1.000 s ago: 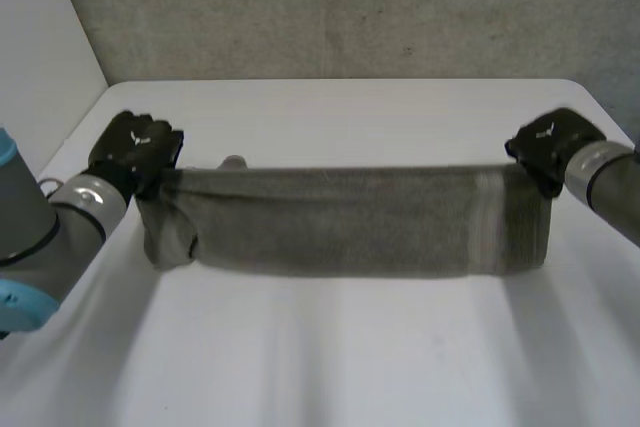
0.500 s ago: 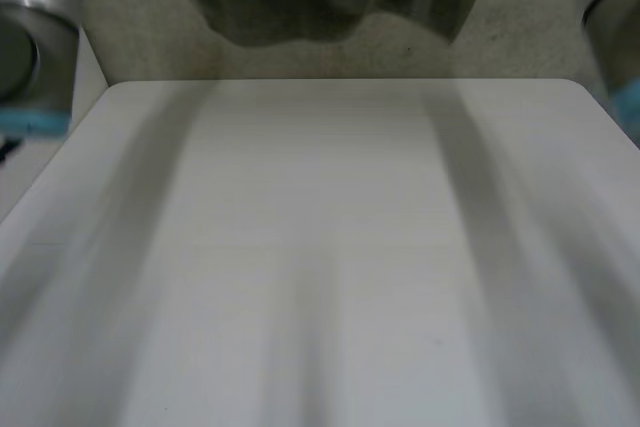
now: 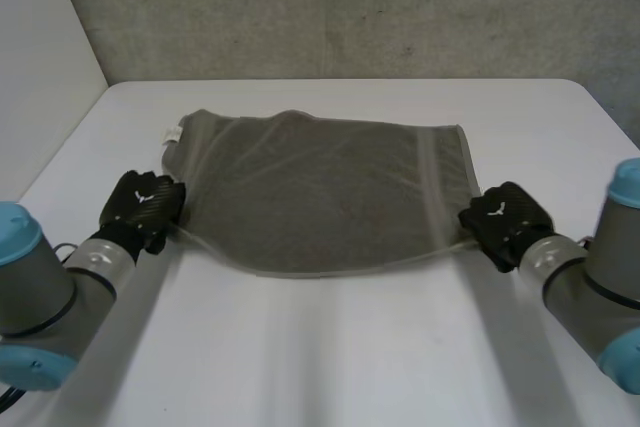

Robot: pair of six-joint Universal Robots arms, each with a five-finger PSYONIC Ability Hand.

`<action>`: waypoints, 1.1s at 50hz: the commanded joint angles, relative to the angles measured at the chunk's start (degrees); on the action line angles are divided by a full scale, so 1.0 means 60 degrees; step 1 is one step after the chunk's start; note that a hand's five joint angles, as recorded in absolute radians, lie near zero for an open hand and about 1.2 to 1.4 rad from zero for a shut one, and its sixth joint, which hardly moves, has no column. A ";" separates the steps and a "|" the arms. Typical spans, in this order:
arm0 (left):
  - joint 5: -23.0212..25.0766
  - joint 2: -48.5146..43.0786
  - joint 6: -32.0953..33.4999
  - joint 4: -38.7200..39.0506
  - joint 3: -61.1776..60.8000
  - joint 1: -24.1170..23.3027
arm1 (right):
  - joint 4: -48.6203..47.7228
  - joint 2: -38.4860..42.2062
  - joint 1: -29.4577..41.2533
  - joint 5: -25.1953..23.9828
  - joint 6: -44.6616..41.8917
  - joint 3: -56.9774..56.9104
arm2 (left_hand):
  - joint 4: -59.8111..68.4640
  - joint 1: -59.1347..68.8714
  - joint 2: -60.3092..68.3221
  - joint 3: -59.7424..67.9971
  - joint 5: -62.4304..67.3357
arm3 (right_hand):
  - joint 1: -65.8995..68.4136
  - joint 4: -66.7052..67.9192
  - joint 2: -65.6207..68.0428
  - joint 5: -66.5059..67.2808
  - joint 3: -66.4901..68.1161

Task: Fold the towel.

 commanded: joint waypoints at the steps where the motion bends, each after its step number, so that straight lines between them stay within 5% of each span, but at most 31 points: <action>1: 0.0013 0.1029 0.0623 0.0027 -0.0919 0.0581 | -0.0216 -0.1159 -0.0858 -0.0028 0.0271 0.0891 | 0.1694 0.2225 0.1715 0.1694 0.1844 | 0.0538 0.0513 0.0532 0.0342 0.0504; 3: 0.0028 0.1117 0.0608 0.0085 -0.1037 0.0698 | -0.0305 -0.1248 -0.1065 -0.0042 0.0404 0.0994 | 0.1420 0.1952 0.1441 0.1420 0.1570 | 0.0538 0.0513 0.0532 0.0342 0.0504; 7: 0.0160 0.1031 0.0623 0.0261 -0.1067 0.0859 | -0.0655 -0.1365 -0.1678 -0.0101 0.0857 0.1243 | -0.4511 -0.3980 -0.4491 -0.4512 -0.4361 | 0.0538 0.0513 0.0532 0.0342 0.0504; 34: 0.0424 0.1060 0.0594 0.0833 -0.1580 0.0992 | -0.1125 -0.1072 -0.1871 -0.0555 0.0990 0.1873 | -0.6152 -0.5621 -0.6131 -0.6153 -0.6002 | 0.0538 0.0513 0.0532 0.0342 0.0504; 47: 0.2838 0.1294 0.0623 0.1871 -0.2400 0.1489 | -0.1140 -0.1014 -0.1871 -0.0555 0.1004 0.1888 | -0.5731 -0.5200 -0.5711 -0.5732 -0.5581 | 0.0538 0.0513 0.0532 0.0342 0.0504; 55: 0.3602 0.1148 0.0667 0.2780 -0.2518 0.1812 | -0.1140 -0.0969 -0.1871 -0.0570 0.0990 0.1888 | -0.5899 -0.5368 -0.5878 -0.5900 -0.5749 | 0.0538 0.0513 0.0532 0.0342 0.0504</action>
